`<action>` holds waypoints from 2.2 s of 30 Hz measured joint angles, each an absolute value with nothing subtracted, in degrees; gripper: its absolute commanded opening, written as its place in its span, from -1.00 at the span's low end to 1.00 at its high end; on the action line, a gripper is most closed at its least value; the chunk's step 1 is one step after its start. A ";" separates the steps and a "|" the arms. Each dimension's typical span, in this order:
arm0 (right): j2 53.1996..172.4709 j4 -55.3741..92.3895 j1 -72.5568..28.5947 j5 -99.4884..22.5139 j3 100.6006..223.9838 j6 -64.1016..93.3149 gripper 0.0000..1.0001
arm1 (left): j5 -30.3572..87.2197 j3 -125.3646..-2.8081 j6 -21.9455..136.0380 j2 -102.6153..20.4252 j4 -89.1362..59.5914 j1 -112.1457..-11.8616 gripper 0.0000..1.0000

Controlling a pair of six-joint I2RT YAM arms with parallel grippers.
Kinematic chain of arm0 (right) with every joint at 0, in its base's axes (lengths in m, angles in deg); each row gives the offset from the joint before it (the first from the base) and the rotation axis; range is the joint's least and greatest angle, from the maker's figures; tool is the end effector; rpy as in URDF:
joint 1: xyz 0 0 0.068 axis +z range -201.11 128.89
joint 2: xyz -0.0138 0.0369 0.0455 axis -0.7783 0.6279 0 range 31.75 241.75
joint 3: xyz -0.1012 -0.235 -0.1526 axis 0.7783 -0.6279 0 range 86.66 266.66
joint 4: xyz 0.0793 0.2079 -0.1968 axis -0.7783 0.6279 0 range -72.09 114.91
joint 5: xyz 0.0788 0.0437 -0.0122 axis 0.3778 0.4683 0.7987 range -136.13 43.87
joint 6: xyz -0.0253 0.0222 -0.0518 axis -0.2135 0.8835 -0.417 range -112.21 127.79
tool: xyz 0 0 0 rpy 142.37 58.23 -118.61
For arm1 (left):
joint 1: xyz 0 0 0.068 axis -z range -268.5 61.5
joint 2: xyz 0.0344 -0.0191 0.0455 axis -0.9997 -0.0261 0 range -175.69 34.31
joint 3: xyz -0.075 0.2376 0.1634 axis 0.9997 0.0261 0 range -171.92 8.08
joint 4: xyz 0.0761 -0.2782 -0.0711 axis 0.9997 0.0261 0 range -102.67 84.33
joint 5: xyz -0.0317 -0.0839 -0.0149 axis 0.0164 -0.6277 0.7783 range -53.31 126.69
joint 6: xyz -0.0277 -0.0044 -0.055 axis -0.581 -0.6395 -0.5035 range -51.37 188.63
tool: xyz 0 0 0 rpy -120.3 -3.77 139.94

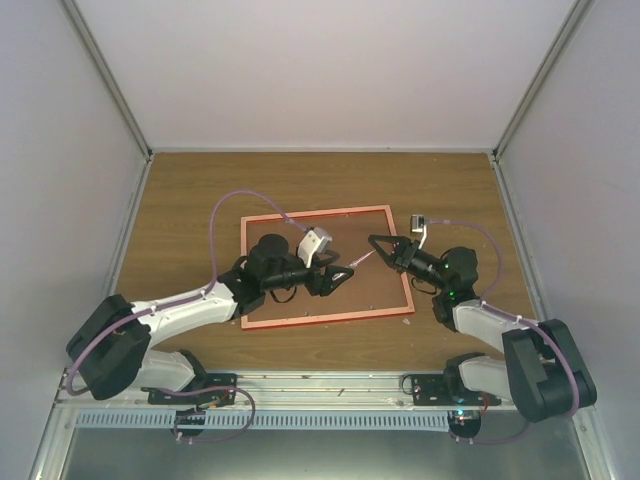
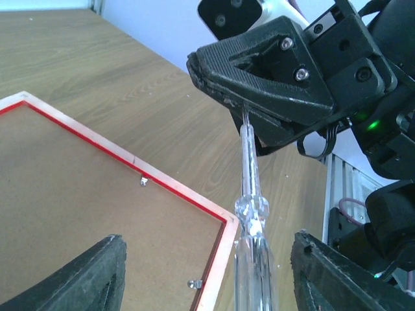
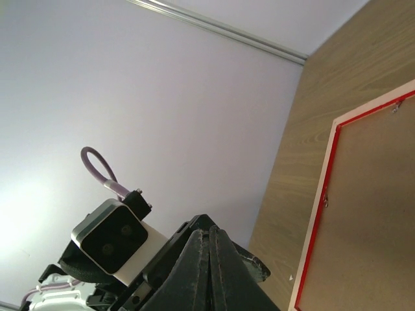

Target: Take the photo out of the frame

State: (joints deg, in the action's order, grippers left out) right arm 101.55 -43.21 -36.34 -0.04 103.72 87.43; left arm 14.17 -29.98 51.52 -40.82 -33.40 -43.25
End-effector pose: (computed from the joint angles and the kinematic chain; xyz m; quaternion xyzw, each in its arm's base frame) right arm 0.2274 0.0947 0.2123 0.0724 0.6664 0.6849 0.2856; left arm 0.2124 -0.2395 0.2383 0.3045 0.7330 -0.4381 0.4221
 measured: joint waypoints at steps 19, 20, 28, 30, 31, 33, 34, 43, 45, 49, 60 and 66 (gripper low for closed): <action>101.16 -45.22 -36.34 -2.86 101.27 92.11 -0.99 | 11.37 -29.26 48.00 -44.47 -42.78 -43.12 -0.09; 101.16 -45.35 -36.34 -2.97 101.18 92.28 -0.99 | 11.31 -29.24 47.74 -44.80 -42.95 -43.05 -0.09; 101.16 -46.36 -36.34 -3.85 100.66 93.37 -0.99 | 11.00 -29.24 47.04 -46.55 -43.34 -42.51 -0.22; 101.16 -46.47 -36.34 -3.93 100.46 93.57 -0.99 | 10.98 -29.24 46.87 -46.66 -43.37 -42.48 -0.32; 101.16 -46.49 -36.34 -4.04 100.33 93.59 -0.99 | 10.93 -29.24 46.76 -46.68 -43.39 -42.48 -0.34; 101.16 -46.58 -36.34 -4.13 100.02 93.68 -0.99 | 10.85 -29.24 46.58 -46.68 -43.52 -42.42 -0.34; 101.16 -46.60 -36.34 -4.13 99.89 93.72 -0.99 | 10.78 -29.24 46.58 -46.68 -43.65 -42.40 -0.33; 101.16 -46.80 -36.34 -4.33 99.35 93.77 -0.99 | 10.52 -29.24 46.17 -46.68 -44.68 -42.29 -0.81; 101.16 -46.80 -36.34 -4.59 99.19 93.79 -0.99 | 9.86 -29.24 45.97 -46.70 -45.05 -42.20 -0.98; 101.12 -46.75 -36.39 -4.65 99.06 93.68 -0.78 | 9.97 -29.26 46.45 -46.68 -44.96 -42.09 -1.00; 98.28 -25.03 -41.37 -1.68 105.36 76.39 -0.35 | 17.69 -29.72 55.61 -43.55 -32.68 -42.09 -1.00; 97.47 -0.02 -44.63 -5.40 116.15 55.54 -0.21 | 23.96 -31.51 62.17 -42.53 -25.12 -42.09 -1.00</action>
State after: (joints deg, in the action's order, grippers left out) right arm 97.47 -0.02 -44.63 -5.40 116.15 55.54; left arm 23.96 -31.51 62.17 -42.53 -25.12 -42.09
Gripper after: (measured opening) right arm 0.367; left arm 0.113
